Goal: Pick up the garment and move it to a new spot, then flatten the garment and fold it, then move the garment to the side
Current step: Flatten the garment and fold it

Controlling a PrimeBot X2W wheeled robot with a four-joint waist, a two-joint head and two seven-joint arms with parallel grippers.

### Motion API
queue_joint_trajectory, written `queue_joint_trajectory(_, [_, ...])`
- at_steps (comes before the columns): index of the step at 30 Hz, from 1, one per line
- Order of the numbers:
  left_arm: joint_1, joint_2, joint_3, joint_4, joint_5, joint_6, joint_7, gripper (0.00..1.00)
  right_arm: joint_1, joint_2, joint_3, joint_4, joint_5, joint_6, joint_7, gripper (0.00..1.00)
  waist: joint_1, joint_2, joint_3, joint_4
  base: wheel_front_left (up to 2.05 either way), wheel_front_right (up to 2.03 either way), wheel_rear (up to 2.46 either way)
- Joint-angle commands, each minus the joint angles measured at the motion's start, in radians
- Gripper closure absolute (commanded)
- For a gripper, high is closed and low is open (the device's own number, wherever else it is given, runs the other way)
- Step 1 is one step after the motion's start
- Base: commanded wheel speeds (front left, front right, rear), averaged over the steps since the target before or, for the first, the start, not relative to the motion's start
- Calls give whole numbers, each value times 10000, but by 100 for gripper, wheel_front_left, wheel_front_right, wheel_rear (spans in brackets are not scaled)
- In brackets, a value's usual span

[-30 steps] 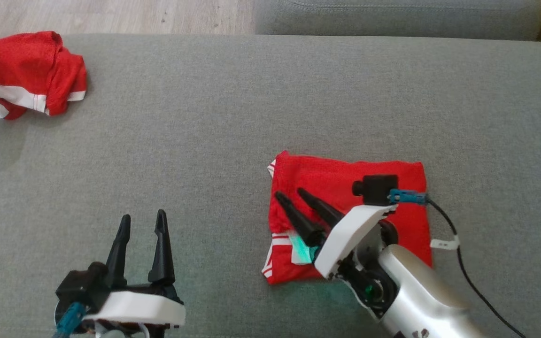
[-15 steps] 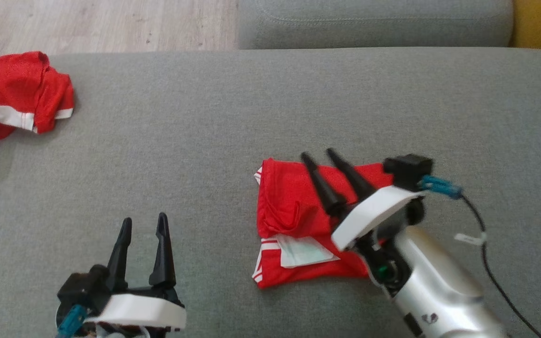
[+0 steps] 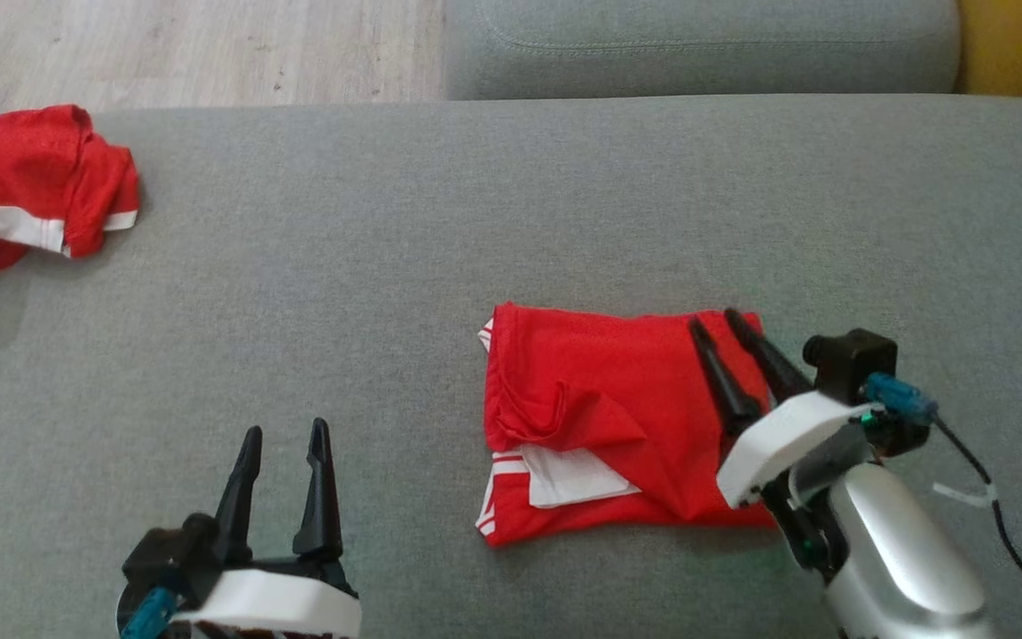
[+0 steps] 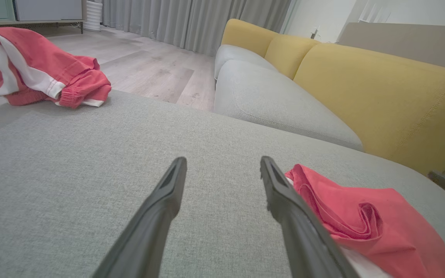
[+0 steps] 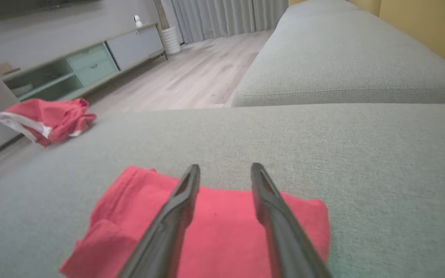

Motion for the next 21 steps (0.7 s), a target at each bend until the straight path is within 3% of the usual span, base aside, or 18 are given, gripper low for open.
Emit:
queue_joint_trajectory(1, [-270,147,288,-295,6,29,-22,0,-122,-62,182,-338,-247,37,30,100,0,0,18,46,0,0,0])
queue_joint_trajectory(11, [-351,224,269,-278,5,62,25,0,-174,-694,1467,670,-773,37,508,100,0,0,92,428,0,0,0])
queue_joint_trajectory(21, [-345,285,304,-280,-39,111,6,0,-584,-550,4076,1355,632,37,51,100,0,0,33,674,0,0,0])
